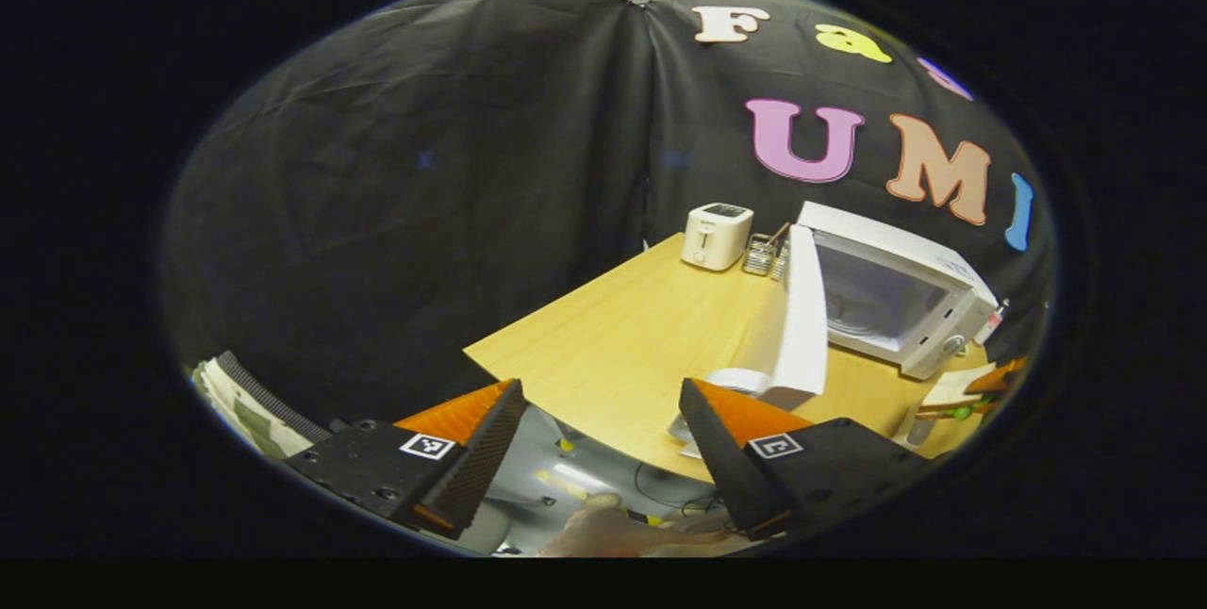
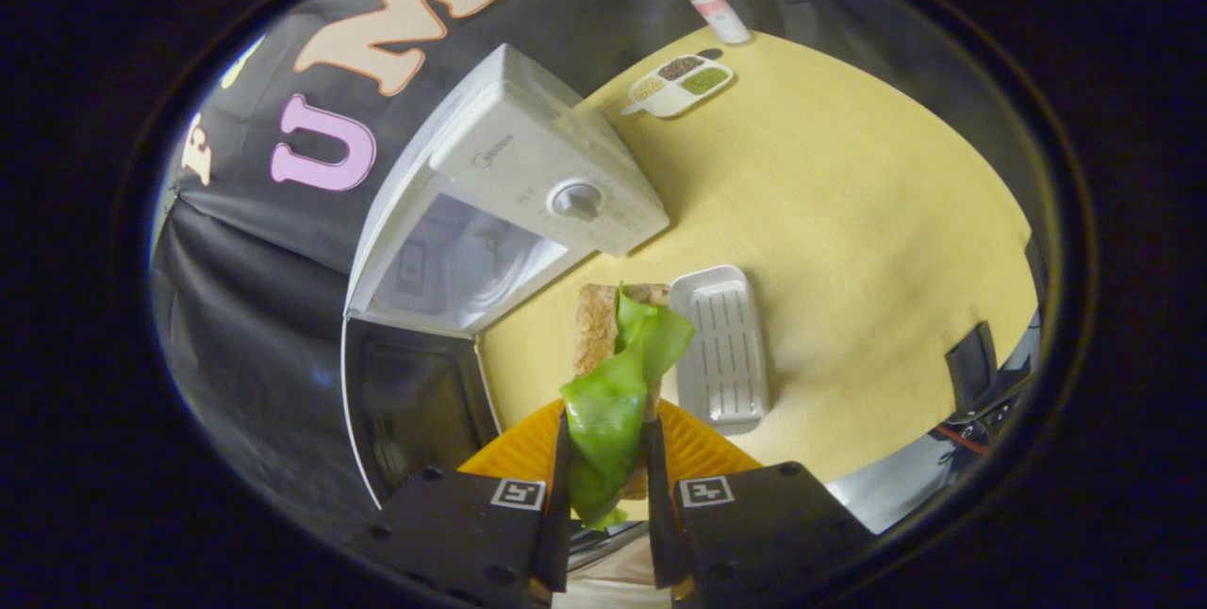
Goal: Open the microwave oven with the left hand, put the food in, and close the microwave oven.
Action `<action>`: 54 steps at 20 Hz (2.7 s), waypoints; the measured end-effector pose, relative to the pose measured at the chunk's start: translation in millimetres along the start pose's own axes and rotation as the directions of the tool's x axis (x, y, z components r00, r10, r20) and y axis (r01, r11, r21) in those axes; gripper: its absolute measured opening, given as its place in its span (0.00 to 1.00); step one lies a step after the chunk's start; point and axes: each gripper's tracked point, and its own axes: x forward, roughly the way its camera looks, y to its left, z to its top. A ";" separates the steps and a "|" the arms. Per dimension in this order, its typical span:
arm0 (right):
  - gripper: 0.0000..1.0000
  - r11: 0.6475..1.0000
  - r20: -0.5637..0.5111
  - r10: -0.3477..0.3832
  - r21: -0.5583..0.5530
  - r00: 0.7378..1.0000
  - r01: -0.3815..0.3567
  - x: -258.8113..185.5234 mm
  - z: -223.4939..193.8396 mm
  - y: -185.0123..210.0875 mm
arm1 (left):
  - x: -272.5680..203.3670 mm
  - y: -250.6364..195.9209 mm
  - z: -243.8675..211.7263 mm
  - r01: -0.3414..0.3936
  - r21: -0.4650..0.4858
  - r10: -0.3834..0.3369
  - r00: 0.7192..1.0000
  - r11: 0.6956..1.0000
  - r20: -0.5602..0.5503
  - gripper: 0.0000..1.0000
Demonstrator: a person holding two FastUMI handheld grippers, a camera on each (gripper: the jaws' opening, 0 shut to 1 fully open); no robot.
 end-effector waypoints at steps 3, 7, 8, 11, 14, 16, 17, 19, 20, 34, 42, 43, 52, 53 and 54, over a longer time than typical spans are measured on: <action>0.37 0.999 0.040 0.035 0.021 0.999 -0.036 3.0 -13.4 31.2 | 16.0 18.5 -0.1 0.024 -0.027 -0.024 0.999 0.999 -0.025 0.97; 0.37 0.991 0.084 0.126 0.027 0.989 -0.129 14.2 -29.8 80.6 | 37.1 34.0 11.4 0.056 -0.049 -0.057 0.998 0.997 -0.022 0.95; 0.37 0.987 0.091 0.154 0.030 0.984 -0.157 17.4 -35.3 93.3 | 42.2 34.5 16.2 0.068 -0.057 -0.069 0.998 0.996 -0.016 0.95; 0.37 0.968 0.140 0.232 0.063 0.963 -0.242 26.7 -43.6 131.2 | 58.2 31.3 25.4 0.109 -0.065 -0.109 0.994 0.992 -0.002 0.95; 0.37 0.954 0.214 0.270 0.070 0.939 -0.290 44.9 -38.4 156.7 | 69.0 26.0 36.1 0.144 -0.045 -0.143 0.989 0.989 0.019 0.95; 0.37 0.940 0.262 0.295 0.095 0.919 -0.329 61.0 -28.3 171.7 | 78.5 24.0 40.1 0.156 -0.030 -0.155 0.987 0.987 0.034 0.96; 0.37 0.931 0.284 0.302 0.117 0.910 -0.345 68.0 -23.8 177.1 | 80.9 24.4 41.0 0.161 -0.025 -0.160 0.986 0.987 0.037 0.95; 0.37 0.918 0.313 0.314 0.142 0.896 -0.371 86.2 -14.7 188.6 | 86.1 23.2 40.4 0.170 -0.025 -0.169 0.985 0.985 0.029 0.95; 0.36 0.915 0.322 0.316 0.146 0.893 -0.376 95.2 -10.8 192.2 | 88.7 23.7 38.2 0.170 -0.027 -0.170 0.985 0.985 0.018 0.95; 0.36 0.958 0.443 0.127 0.178 0.887 -0.226 212.0 56.9 178.2 | 101.0 36.9 28.6 0.117 -0.025 -0.118 0.992 0.993 -0.037 0.96; 0.29 0.967 0.533 0.066 0.176 0.843 -0.187 230.6 84.0 180.9 | 100.0 41.6 21.8 0.103 -0.004 -0.103 0.992 0.995 -0.074 0.96; 0.29 0.975 0.540 0.027 0.173 0.841 -0.143 233.7 85.4 175.3 | 100.1 41.4 21.3 0.105 0.008 -0.104 0.992 0.994 -0.078 0.96; 0.75 0.989 0.584 -0.138 0.046 0.800 0.137 233.7 89.7 141.7 | 101.1 37.9 16.1 0.124 0.051 -0.118 0.987 0.991 -0.110 0.96; 0.80 0.988 0.591 -0.140 0.029 0.795 0.152 231.3 88.9 141.3 | 101.6 38.1 15.4 0.121 0.062 -0.113 0.987 0.991 -0.117 0.96; 0.89 0.987 0.595 -0.139 0.016 0.792 0.162 229.2 86.9 141.8 | 101.3 36.3 15.3 0.126 0.069 -0.117 0.986 0.990 -0.119 0.96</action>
